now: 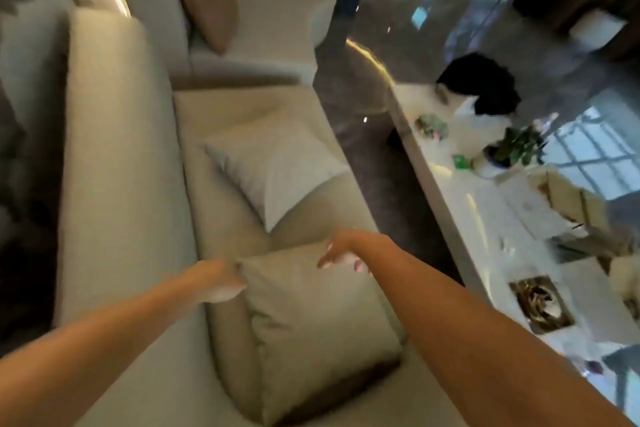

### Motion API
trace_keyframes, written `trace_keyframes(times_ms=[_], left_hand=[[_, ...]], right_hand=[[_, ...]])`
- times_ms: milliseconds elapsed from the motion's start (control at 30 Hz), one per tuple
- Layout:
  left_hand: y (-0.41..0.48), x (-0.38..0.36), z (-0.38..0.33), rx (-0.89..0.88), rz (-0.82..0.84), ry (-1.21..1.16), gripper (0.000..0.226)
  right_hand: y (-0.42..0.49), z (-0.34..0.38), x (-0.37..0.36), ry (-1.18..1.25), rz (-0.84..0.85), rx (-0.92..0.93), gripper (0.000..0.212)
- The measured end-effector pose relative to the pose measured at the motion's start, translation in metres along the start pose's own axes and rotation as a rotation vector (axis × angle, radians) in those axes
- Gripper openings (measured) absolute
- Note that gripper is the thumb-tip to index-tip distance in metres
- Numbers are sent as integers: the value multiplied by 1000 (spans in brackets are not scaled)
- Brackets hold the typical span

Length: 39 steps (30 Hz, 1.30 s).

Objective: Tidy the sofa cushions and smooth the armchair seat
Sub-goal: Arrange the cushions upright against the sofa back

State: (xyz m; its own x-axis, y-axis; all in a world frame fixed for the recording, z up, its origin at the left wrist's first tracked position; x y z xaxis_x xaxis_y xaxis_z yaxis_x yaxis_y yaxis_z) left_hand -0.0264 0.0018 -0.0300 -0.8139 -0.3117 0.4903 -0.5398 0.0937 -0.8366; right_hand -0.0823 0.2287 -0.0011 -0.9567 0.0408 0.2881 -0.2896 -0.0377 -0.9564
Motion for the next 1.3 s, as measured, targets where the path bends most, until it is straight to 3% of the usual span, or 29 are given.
trace_keyframes(times_ms=[133,300,400,567,733,967,1033,1100,1200,1300], left_hand=[[112,-85,19,131,63,-252,73],[217,-175,5,264,-93,-922,113],[240,-194,-9,303,-204,-995,111],[223,-181,-27,342,-278,-1046,93],[145,-124,-37,252,-287,-851,89],[31,-33,40,175,-374,-544,102],[16,-27,58,170,-354,-447,102],[10,-24,64,193,-368,-193,100],[18,-6,47,150,-582,302,84],[59,23,20,18,-640,353,59]], right_hand=[[133,-53,-37,172,-142,-90,86],[250,-123,-109,576,-327,-119,101],[281,-138,-121,727,-397,-86,98],[285,-149,-108,770,-346,-74,98],[265,-124,-100,894,-179,37,85],[222,42,-102,1085,31,345,77],[218,83,-106,1104,73,374,79],[218,103,-108,1115,87,348,81],[219,99,-107,1086,156,281,82],[220,82,-86,976,209,254,79]])
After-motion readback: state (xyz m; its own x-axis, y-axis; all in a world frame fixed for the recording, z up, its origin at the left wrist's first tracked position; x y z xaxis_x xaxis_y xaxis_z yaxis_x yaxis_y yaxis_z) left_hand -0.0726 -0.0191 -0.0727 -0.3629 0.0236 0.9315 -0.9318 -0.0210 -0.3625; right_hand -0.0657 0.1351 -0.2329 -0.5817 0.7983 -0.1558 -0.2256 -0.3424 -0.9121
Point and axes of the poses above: each hand's wrist, its own y-axis towards the middle knuckle, its own x-axis out of the back of the hand, z = x × y, the point moved 4 cm from there along y, towards the middle knuckle, and after that the axes turned 9 degrees about z, right-handed, at the moved point
